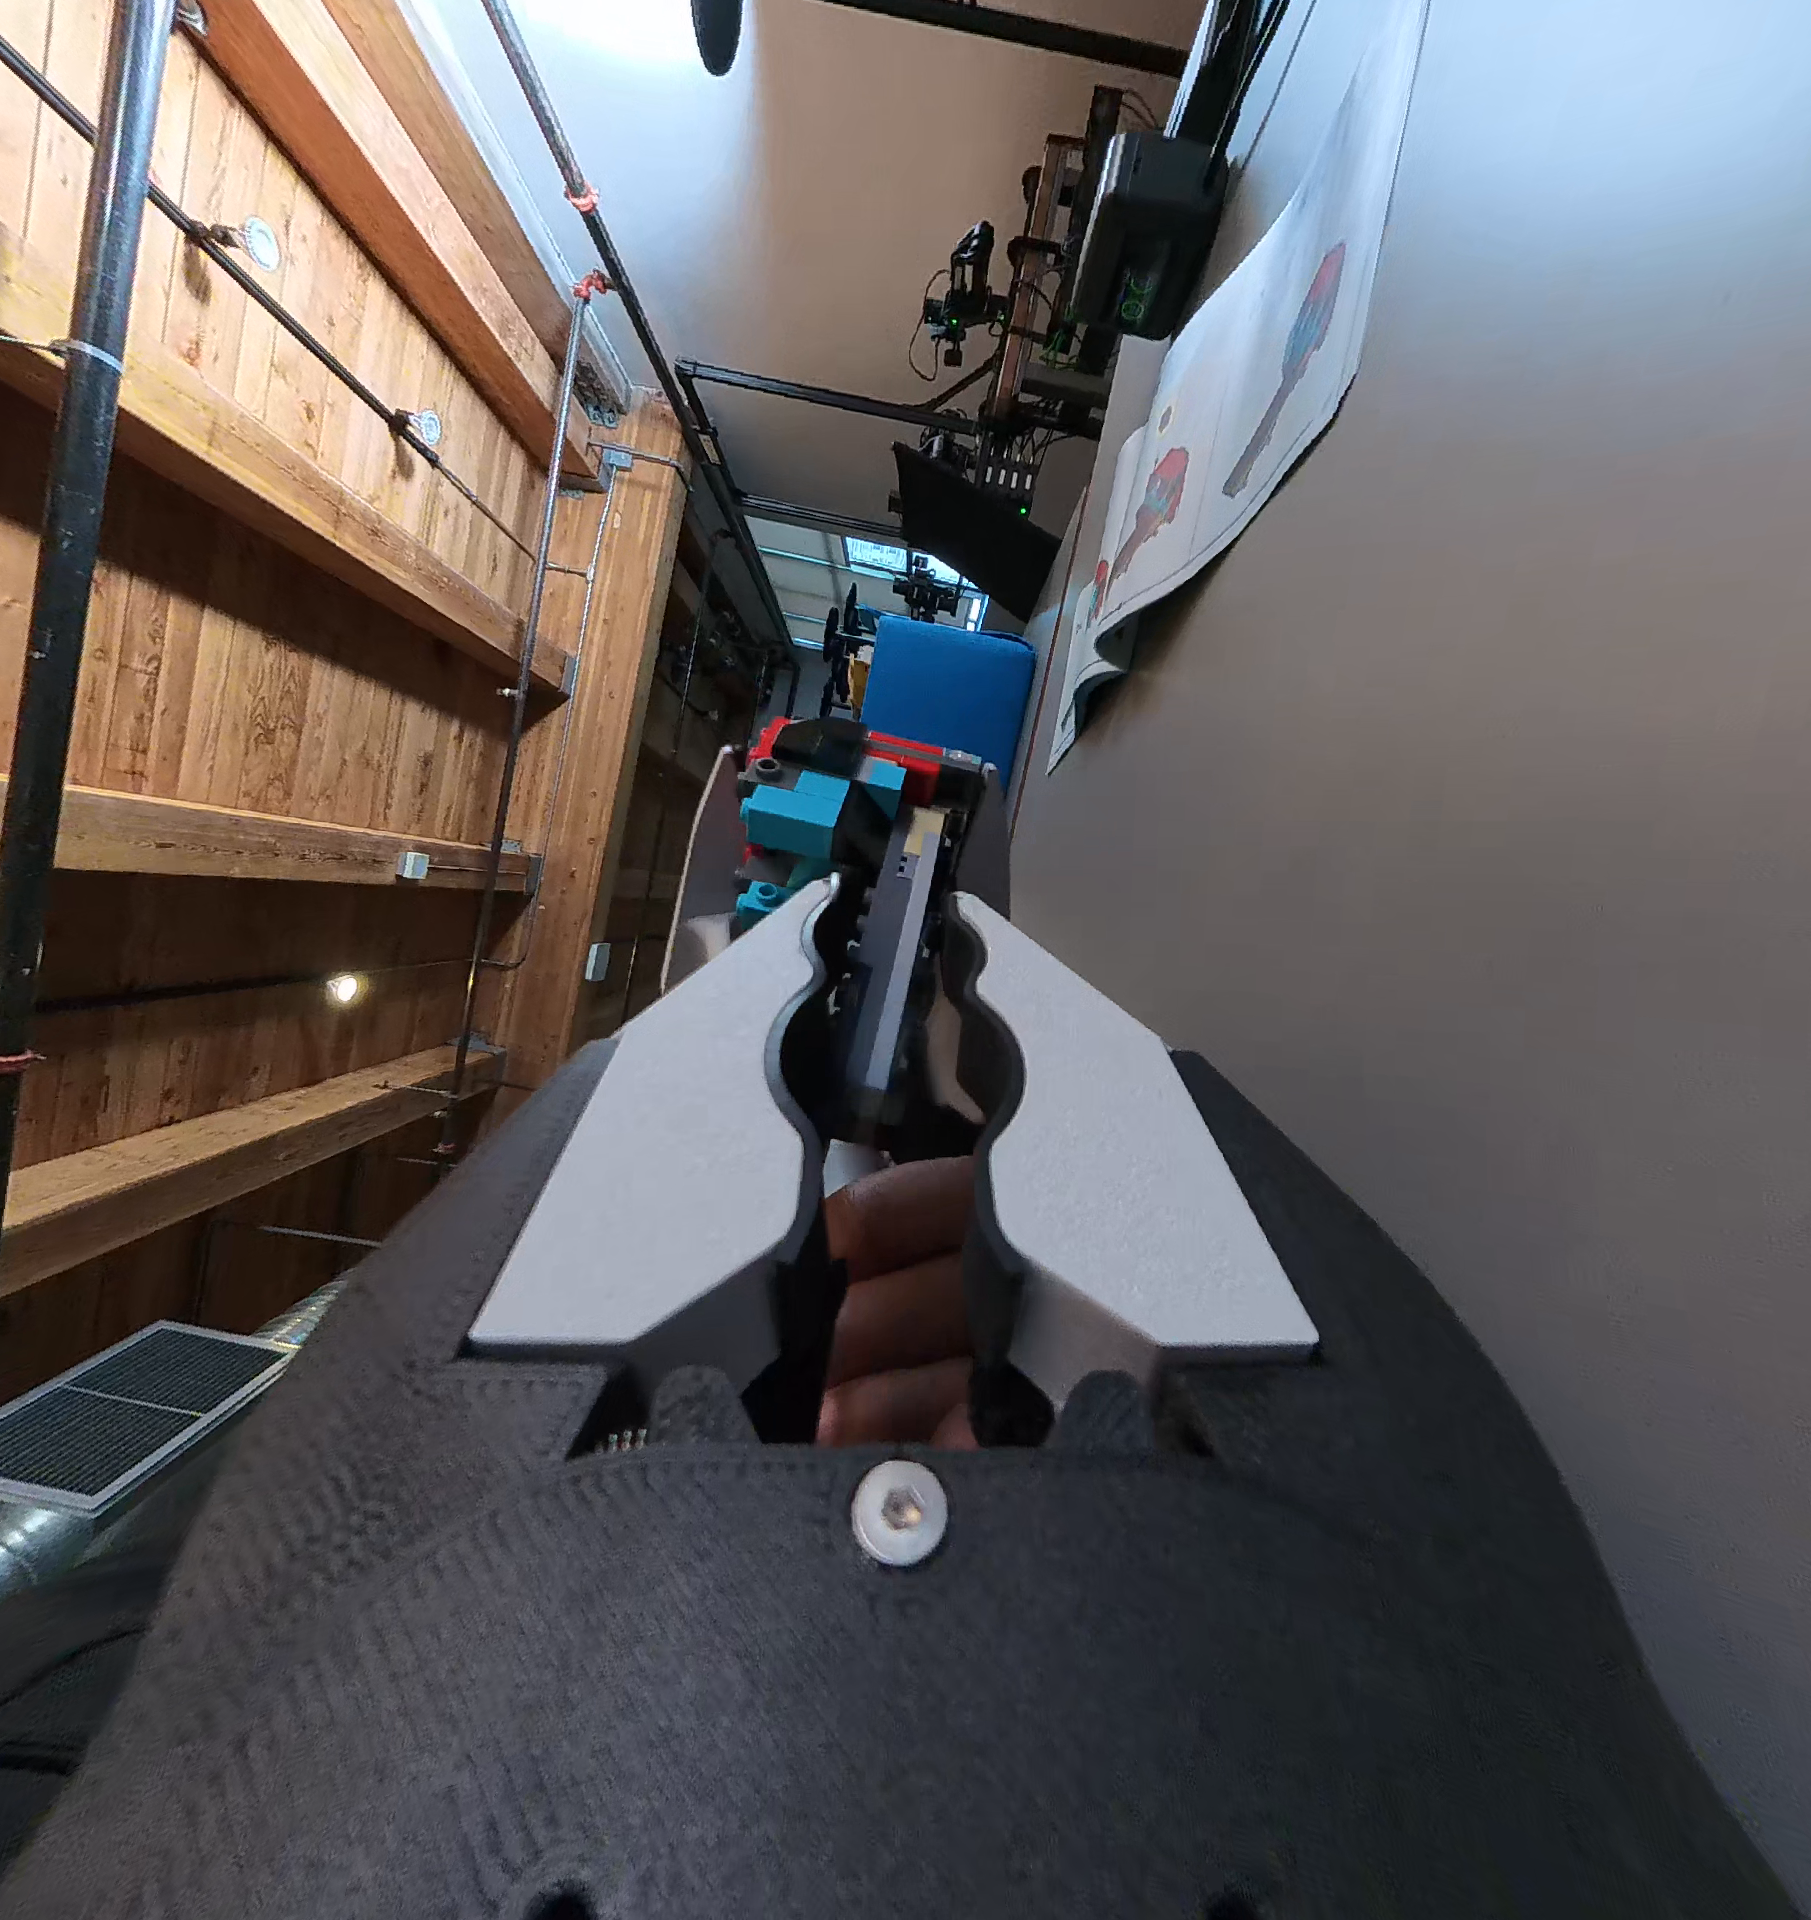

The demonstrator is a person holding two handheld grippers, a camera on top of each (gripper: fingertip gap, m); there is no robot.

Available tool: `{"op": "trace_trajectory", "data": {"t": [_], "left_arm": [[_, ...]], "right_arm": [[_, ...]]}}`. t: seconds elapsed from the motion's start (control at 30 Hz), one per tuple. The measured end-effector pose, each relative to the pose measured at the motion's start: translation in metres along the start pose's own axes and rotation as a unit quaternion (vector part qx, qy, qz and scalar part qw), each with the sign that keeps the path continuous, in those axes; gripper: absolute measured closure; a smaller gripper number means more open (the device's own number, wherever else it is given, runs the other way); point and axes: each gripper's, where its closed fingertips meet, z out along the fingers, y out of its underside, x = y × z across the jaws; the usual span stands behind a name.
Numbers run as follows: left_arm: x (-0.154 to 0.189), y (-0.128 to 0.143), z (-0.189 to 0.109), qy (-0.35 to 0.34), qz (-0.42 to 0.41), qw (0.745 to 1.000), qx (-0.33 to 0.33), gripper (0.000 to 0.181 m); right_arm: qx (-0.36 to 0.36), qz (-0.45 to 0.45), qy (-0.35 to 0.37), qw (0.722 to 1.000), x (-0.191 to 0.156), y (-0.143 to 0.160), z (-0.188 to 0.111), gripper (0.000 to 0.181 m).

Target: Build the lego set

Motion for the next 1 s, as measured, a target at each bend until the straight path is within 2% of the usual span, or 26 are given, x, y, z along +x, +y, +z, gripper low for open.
{"op": "trace_trajectory", "data": {"t": [0.27, 0.43, 0.57, 0.77, 0.83, 0.9, 1.0], "left_arm": [[0.002, 0.012, 0.004, 0.022, -0.016, 0.995, -0.093, 0.124], [0.005, 0.017, 0.005, 0.038, -0.056, 0.989, -0.135, 0.123], [0.001, 0.022, 0.005, 0.033, -0.091, 0.982, -0.160, 0.120], [0.005, 0.027, 0.006, 0.037, -0.121, 0.978, -0.167, 0.106], [0.005, 0.027, 0.007, 0.040, -0.130, 0.978, -0.160, 0.110], [0.003, 0.025, 0.008, 0.041, -0.141, 0.977, -0.154, 0.126], [0.001, 0.024, 0.010, 0.044, -0.158, 0.976, -0.143, 0.129]], "right_arm": [[-0.015, -0.011, -0.005, 1.000, -0.001, -0.005, -0.004, 0.168], [-0.030, -0.018, -0.002, 0.999, -0.001, -0.006, -0.005, 0.168], [-0.032, -0.025, 0.004, 0.999, 0.000, -0.009, -0.007, 0.168], [-0.036, -0.031, 0.017, 0.999, 0.004, -0.008, -0.007, 0.168], [-0.040, -0.034, 0.018, 0.998, 0.004, -0.007, -0.006, 0.168], [-0.042, -0.040, 0.020, 0.998, 0.003, -0.007, -0.006, 0.167], [-0.038, -0.040, 0.024, 0.998, 0.004, -0.008, -0.006, 0.166]]}}
